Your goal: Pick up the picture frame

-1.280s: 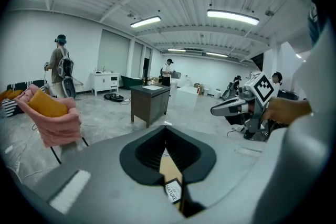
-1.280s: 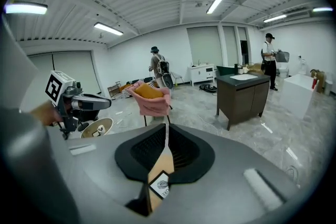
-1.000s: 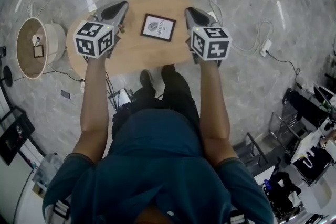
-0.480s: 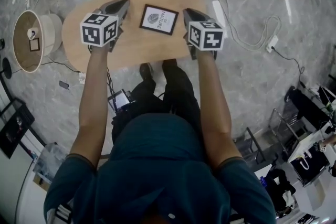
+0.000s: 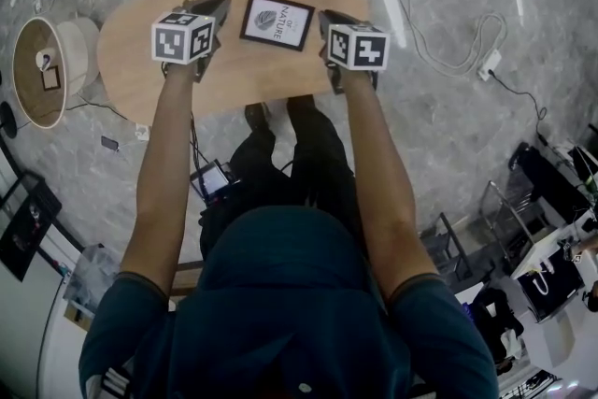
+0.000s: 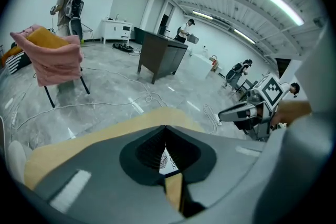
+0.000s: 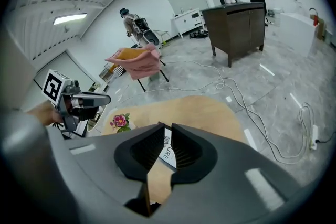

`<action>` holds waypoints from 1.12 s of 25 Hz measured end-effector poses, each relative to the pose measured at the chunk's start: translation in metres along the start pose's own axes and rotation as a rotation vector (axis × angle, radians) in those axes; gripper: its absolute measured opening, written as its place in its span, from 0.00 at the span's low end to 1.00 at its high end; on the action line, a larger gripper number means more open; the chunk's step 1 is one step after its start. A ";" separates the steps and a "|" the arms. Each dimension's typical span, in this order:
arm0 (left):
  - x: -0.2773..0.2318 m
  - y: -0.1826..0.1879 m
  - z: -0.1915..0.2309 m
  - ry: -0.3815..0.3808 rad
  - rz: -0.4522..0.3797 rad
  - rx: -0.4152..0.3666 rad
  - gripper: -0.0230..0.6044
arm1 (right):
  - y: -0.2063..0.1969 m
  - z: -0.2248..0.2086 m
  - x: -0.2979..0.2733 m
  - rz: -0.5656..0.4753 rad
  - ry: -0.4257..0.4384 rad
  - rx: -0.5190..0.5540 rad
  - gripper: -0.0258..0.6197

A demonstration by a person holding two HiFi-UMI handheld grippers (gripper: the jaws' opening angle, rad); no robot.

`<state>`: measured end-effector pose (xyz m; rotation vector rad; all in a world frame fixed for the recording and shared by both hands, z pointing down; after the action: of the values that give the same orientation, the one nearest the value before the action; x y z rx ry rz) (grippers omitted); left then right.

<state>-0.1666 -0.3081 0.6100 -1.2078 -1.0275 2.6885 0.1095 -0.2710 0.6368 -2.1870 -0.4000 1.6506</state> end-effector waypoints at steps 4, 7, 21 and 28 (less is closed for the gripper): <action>-0.018 -0.016 0.015 -0.001 0.036 0.029 0.04 | -0.013 -0.006 -0.020 0.035 0.007 -0.030 0.09; -0.030 -0.027 0.025 -0.002 0.061 0.052 0.04 | -0.021 -0.009 -0.032 0.057 0.012 -0.049 0.09; -0.088 -0.079 0.067 -0.018 0.190 0.142 0.13 | -0.060 -0.019 -0.098 0.201 0.032 -0.179 0.16; -0.113 -0.101 0.081 -0.012 0.248 0.168 0.21 | -0.079 -0.025 -0.123 0.257 0.033 -0.217 0.19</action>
<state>-0.1661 -0.3047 0.7817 -1.3688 -0.6742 2.8955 0.0993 -0.2574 0.7836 -2.5116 -0.3117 1.7707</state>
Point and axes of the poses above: the fingertips, and each gripper's own axes: x backward along the fingers, z to its left, y out of its top, the point moved 8 cm from there along x, backward along the fingers, and after that the axes turned 14 degrees about -y, right-handed, at the moved point
